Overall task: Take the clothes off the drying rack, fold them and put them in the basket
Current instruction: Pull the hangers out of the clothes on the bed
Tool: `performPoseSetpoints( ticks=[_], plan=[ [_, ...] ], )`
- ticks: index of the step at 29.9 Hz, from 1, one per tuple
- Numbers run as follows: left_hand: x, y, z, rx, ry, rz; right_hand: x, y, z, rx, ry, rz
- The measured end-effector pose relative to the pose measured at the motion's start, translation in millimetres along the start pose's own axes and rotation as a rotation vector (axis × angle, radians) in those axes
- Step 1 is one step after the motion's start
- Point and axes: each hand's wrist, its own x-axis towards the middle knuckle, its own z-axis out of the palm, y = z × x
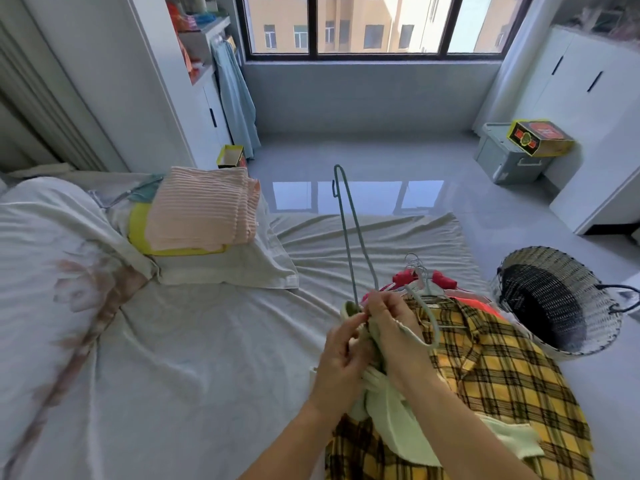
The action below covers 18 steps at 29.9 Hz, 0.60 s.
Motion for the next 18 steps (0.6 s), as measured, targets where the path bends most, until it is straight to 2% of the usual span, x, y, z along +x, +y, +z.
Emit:
performPoseSetpoints(
  ticks=[3,5,8,10,11,13,15,18],
  plan=[
    [8.4,-2.9,-36.8,0.095,-0.054,-0.016,3.9,3.7,36.2,0.021,-0.028,0.041],
    [17.0,-4.2,-73.0,0.143,-0.064,0.008,7.2,4.8,65.8,-0.135,-0.044,0.01],
    [25.4,-7.0,-130.3,0.306,-0.078,0.063,25.4,1.0,115.6,-0.359,-0.011,-0.197],
    [23.6,-17.3,-165.6,0.457,-0.188,0.088,46.8,-19.5,149.0,-0.491,0.036,-0.336],
    [21.3,-24.1,-182.0,0.546,-0.259,0.092,60.3,-34.7,162.5,-0.476,0.092,-0.369],
    [14.3,-35.7,-213.7,0.615,-0.313,0.05,87.0,-66.4,182.0,-0.276,0.202,-0.39],
    [7.0,-39.5,-248.3,0.557,-0.223,-0.051,107.0,-89.1,192.9,-0.106,0.213,-0.42],
    [-3.4,-33.3,-307.4,0.258,0.003,-0.231,130.1,-85.6,199.6,-0.077,0.165,-0.419]
  ],
)
